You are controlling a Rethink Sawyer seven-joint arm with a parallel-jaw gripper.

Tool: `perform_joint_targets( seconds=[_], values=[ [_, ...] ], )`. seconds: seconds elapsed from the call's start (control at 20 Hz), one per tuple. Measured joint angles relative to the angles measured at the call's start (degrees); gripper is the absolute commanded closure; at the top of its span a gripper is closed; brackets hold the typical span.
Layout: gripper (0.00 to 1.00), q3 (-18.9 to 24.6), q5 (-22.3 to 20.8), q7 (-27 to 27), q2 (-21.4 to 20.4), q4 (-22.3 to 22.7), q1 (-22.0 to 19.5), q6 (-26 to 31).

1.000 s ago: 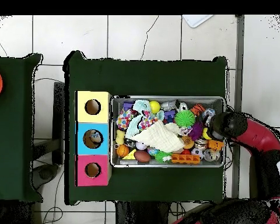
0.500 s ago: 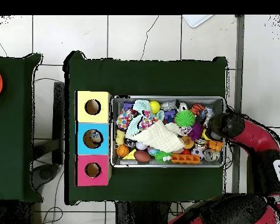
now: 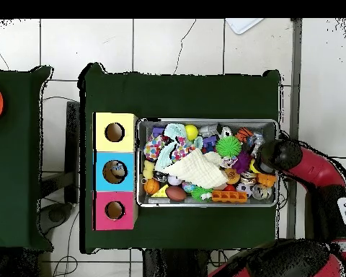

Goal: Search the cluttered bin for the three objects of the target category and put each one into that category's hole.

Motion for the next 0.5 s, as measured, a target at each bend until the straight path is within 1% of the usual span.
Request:
perform_joint_targets(
  seconds=[0.5],
  values=[
    [0.00,0.0,0.0,0.0,-0.8,0.0,0.0,1.2]
  ],
)
